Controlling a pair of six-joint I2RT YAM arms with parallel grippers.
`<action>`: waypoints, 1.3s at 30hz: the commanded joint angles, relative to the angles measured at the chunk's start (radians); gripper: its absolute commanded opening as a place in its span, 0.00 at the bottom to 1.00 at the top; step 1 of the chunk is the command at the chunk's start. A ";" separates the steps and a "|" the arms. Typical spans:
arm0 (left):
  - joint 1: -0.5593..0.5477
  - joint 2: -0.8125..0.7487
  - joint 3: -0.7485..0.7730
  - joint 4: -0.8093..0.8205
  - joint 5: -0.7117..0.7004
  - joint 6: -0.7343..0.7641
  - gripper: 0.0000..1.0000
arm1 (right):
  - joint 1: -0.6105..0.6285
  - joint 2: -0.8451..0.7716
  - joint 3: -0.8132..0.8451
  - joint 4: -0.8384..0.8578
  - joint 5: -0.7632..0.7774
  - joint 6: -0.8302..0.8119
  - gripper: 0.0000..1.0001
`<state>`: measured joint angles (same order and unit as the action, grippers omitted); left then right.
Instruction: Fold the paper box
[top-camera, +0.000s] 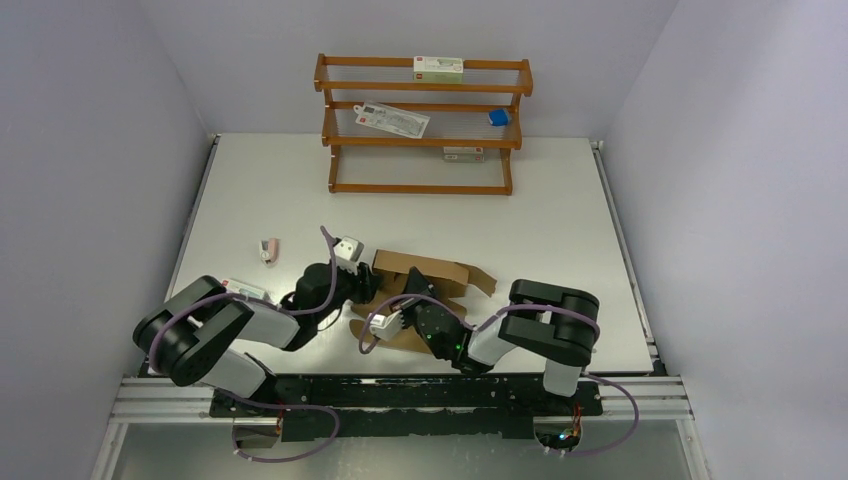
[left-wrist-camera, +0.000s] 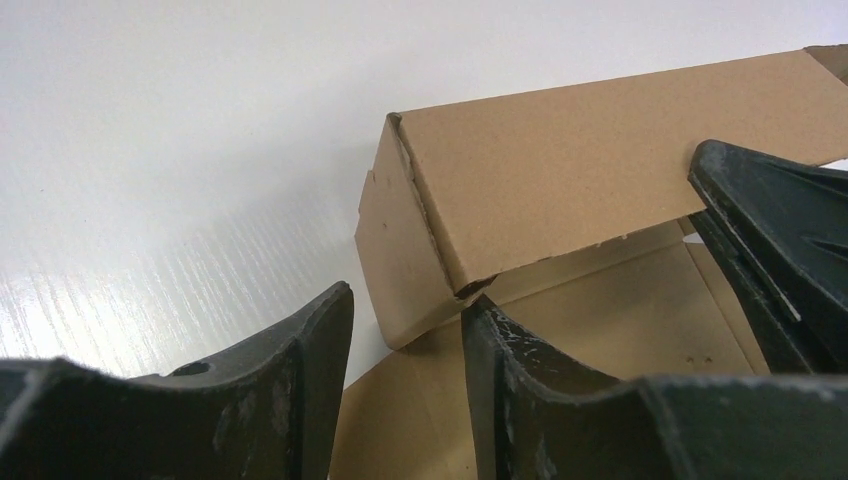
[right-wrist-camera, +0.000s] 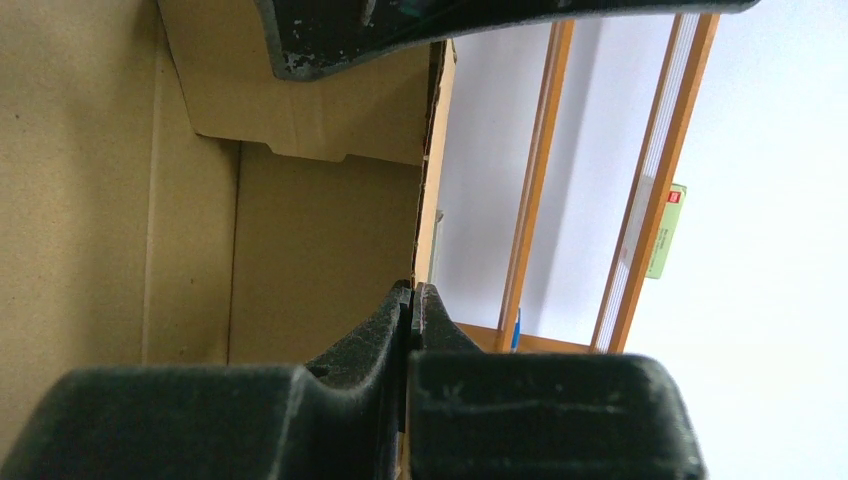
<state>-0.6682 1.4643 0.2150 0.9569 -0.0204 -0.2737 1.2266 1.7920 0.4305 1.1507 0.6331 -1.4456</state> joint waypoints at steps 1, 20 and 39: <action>-0.033 0.023 -0.011 0.127 -0.076 -0.004 0.48 | 0.022 0.020 -0.012 0.033 0.001 -0.013 0.00; -0.170 0.139 -0.023 0.380 -0.388 -0.022 0.38 | 0.028 -0.060 0.026 -0.117 -0.043 0.076 0.00; -0.260 0.317 -0.034 0.660 -0.743 -0.070 0.36 | 0.028 -0.179 0.067 -0.365 -0.152 0.234 0.00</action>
<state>-0.9253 1.7725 0.1783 1.4834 -0.6674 -0.3046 1.2449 1.6428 0.4767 0.8856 0.5365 -1.2770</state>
